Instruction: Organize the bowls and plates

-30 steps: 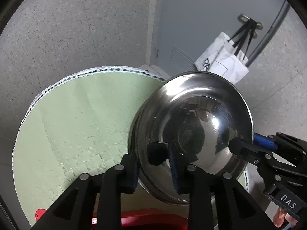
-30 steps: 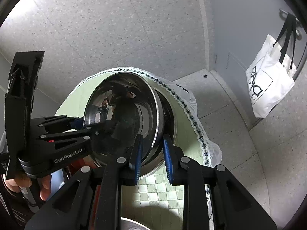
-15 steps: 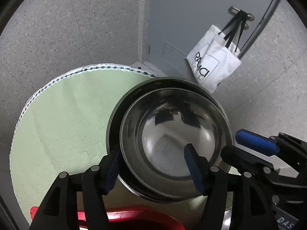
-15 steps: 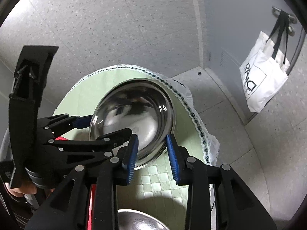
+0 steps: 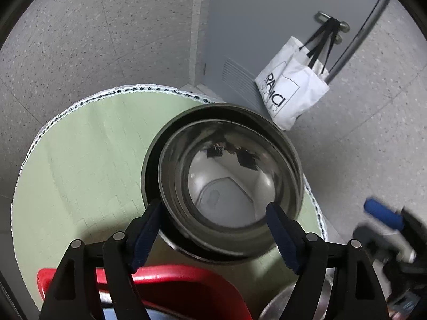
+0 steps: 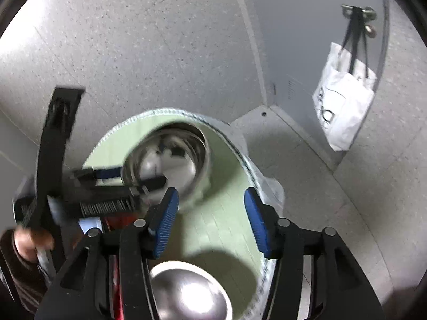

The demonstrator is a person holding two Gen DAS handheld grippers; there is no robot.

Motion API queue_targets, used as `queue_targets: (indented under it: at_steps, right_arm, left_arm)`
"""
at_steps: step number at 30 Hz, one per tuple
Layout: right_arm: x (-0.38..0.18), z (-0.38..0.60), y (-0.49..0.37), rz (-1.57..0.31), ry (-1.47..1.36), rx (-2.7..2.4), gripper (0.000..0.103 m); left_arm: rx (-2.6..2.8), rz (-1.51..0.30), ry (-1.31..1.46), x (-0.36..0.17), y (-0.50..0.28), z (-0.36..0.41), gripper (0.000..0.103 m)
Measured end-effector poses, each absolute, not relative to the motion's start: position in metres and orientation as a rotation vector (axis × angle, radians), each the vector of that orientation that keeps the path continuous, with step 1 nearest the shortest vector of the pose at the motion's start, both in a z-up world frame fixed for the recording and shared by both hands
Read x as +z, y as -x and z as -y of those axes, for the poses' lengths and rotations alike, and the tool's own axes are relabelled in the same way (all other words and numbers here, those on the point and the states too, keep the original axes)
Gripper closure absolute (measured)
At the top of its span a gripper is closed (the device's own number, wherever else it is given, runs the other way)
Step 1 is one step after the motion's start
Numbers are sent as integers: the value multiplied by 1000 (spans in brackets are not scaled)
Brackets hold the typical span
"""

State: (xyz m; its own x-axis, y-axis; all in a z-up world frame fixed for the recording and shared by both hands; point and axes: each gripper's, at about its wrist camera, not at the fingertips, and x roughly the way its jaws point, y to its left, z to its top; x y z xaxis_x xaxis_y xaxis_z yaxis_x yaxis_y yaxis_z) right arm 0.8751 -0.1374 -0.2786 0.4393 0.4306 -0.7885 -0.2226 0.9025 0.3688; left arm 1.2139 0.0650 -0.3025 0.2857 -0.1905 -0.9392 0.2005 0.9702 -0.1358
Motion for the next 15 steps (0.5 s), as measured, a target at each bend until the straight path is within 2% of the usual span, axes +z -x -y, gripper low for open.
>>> queue_targets:
  at_steps: [5,11,15]
  right_arm:
    - [-306,146,-830,-1109,-240,409,49]
    - [-336,155,-795,-1146,-310,377,49]
    - [-340,157,-779,-1152,-339,371,49]
  left_arm:
    - [-257,-1232,-67,-289,-1191,-66,23]
    - [-230,-1160,-259,-270,-1145,-45,23]
    - [-407,-1132,-388,-261,-1102,-15,23]
